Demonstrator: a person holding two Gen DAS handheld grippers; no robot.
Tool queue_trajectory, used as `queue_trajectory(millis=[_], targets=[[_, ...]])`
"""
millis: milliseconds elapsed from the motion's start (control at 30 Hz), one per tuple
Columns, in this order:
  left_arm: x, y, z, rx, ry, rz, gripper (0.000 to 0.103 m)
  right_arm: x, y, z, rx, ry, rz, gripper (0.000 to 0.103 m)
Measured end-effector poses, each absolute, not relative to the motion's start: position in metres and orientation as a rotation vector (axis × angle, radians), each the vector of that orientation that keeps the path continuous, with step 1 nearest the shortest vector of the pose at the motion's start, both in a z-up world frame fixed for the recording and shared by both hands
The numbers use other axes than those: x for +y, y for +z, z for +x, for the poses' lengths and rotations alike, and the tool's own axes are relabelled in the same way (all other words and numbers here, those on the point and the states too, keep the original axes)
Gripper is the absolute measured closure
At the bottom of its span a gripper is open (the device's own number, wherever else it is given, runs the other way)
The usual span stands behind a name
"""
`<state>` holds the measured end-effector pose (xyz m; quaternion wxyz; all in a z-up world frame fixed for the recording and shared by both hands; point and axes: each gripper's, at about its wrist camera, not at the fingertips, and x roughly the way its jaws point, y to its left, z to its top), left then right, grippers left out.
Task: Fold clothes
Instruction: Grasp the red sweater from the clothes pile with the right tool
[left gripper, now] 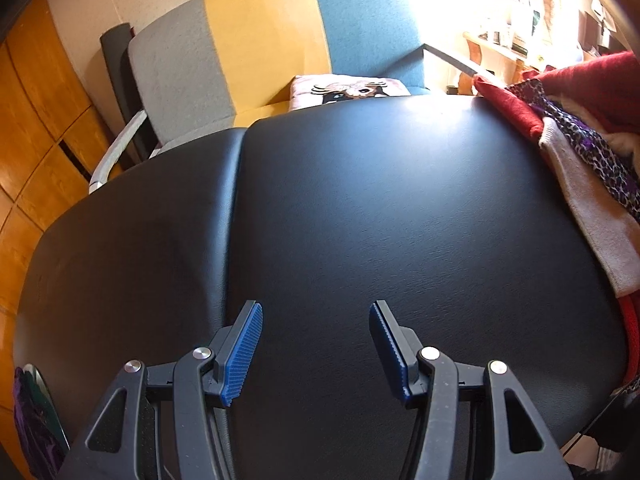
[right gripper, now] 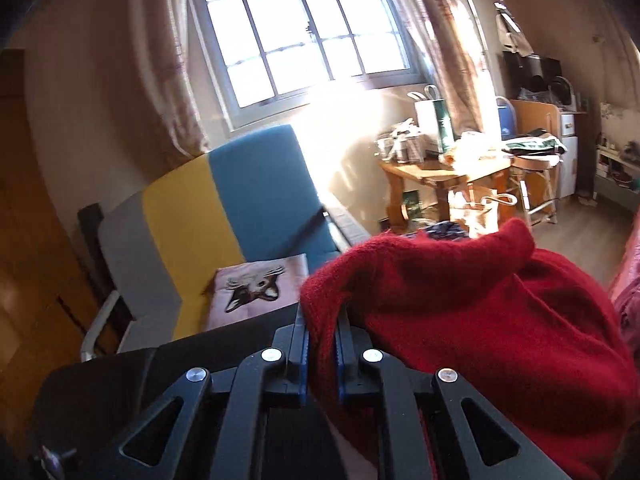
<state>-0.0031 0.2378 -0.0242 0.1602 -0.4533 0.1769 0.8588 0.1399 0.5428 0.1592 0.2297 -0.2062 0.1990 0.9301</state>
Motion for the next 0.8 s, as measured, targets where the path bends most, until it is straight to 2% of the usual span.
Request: queue_trajectory(millis=[267, 400, 500, 533, 667, 800], targets=[[0.190, -0.034, -0.020, 0.437, 2.500, -1.391, 0.046, 0.394, 0.103, 0.046, 0.610, 2.887, -0.758, 0.093], [0.156, -0.043, -0.029, 0.406, 2.554, -1.455, 0.046, 0.322, 0.042, -0.006, 0.697, 2.996, -0.960, 0.092], [0.132, -0.051, -0.035, 0.383, 2.588, -1.504, 0.046, 0.292, -0.014, -0.031, 0.781, 2.956, -1.171, 0.080], [0.125, -0.054, -0.036, 0.375, 2.596, -1.519, 0.046, 0.298, -0.016, -0.021, 0.781, 2.937, -1.154, 0.078], [0.115, -0.063, -0.038, 0.336, 2.588, -1.559, 0.046, 0.321, -0.024, 0.019, 0.783, 2.860, -1.085, 0.048], [0.133, -0.067, -0.034, 0.331, 2.536, -1.536, 0.046, 0.344, -0.033, 0.060, 0.784, 2.783, -1.018, 0.041]])
